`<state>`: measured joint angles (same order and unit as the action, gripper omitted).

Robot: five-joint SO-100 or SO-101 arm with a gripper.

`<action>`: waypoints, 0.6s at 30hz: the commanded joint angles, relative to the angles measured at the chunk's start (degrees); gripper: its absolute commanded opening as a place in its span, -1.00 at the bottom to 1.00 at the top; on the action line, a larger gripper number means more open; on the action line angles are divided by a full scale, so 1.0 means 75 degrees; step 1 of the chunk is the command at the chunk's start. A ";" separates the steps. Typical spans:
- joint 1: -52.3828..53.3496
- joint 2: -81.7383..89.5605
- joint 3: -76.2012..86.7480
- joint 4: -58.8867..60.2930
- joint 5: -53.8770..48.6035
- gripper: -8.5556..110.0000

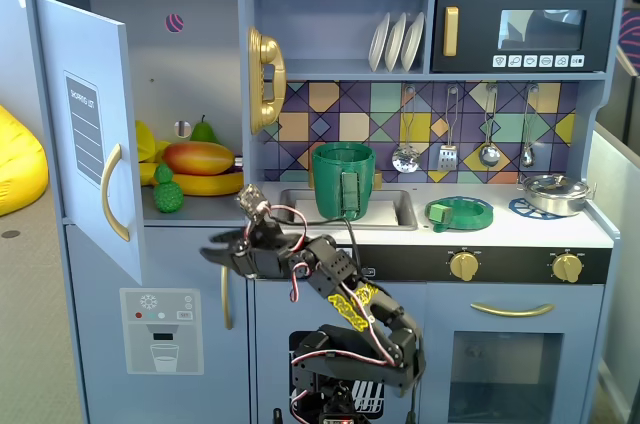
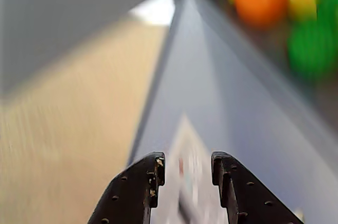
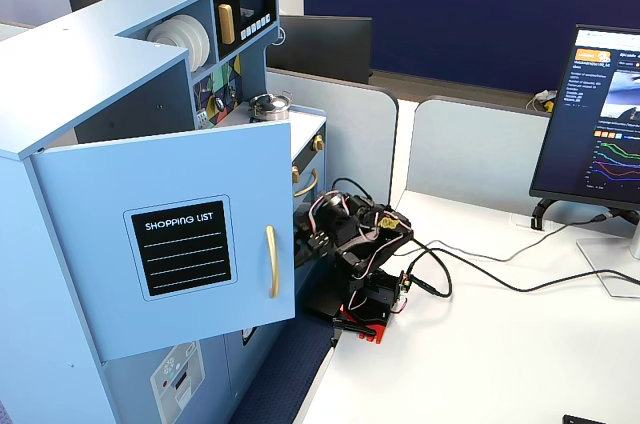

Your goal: Close the left cabinet door

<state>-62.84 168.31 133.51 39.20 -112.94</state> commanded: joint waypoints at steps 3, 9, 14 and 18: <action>-0.0715 -0.0762 -0.1418 -0.0832 -0.0785 -0.86; -0.1359 -0.1383 -0.2285 -0.1090 -0.1781 -0.86; -0.1910 -0.1770 -0.2789 -0.1547 -0.2203 -0.86; -0.2355 -0.2098 -0.3211 -0.1547 -0.2520 -0.86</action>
<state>-77.26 154.25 115.05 29.88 -129.46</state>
